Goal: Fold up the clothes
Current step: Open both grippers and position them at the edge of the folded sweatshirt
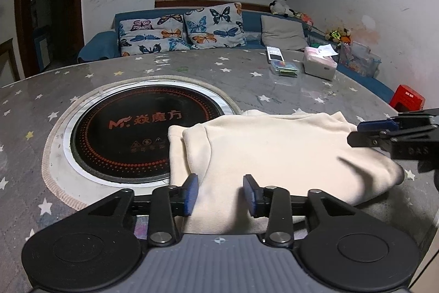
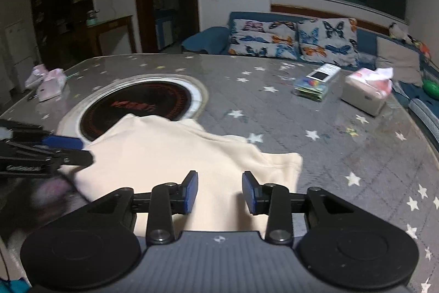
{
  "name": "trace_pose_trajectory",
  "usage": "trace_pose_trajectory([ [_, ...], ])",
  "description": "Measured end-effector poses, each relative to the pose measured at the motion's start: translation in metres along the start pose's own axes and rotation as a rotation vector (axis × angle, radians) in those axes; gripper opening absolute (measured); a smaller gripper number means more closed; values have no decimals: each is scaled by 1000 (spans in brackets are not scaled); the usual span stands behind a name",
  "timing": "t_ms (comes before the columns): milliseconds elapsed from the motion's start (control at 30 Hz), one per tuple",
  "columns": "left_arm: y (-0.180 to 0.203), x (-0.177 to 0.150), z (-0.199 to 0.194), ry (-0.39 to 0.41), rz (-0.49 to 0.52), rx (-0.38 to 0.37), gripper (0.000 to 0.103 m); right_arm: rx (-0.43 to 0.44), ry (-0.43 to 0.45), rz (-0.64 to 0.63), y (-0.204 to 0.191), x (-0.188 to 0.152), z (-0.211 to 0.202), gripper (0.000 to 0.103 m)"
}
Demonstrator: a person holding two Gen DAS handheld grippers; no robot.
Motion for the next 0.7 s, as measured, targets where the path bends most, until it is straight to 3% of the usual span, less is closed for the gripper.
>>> trace_pose_trajectory([
  [200, -1, 2, -2, -8, -8, 18, 55, 46, -22, -52, -26, -5, 2, 49],
  [700, -11, -1, -6, -37, -32, 62, 75, 114, -62, -174, -73, -14, 10, 55],
])
Point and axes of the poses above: each gripper's, at about its wrist camera, not at the fingertips, and z roughly the way its jaws point, y to its right, x to its top, the point moved 7 cm from there along z, roughly the way its jaws point, and after that the axes turned 7 degrees about x, right-handed, at the moved point
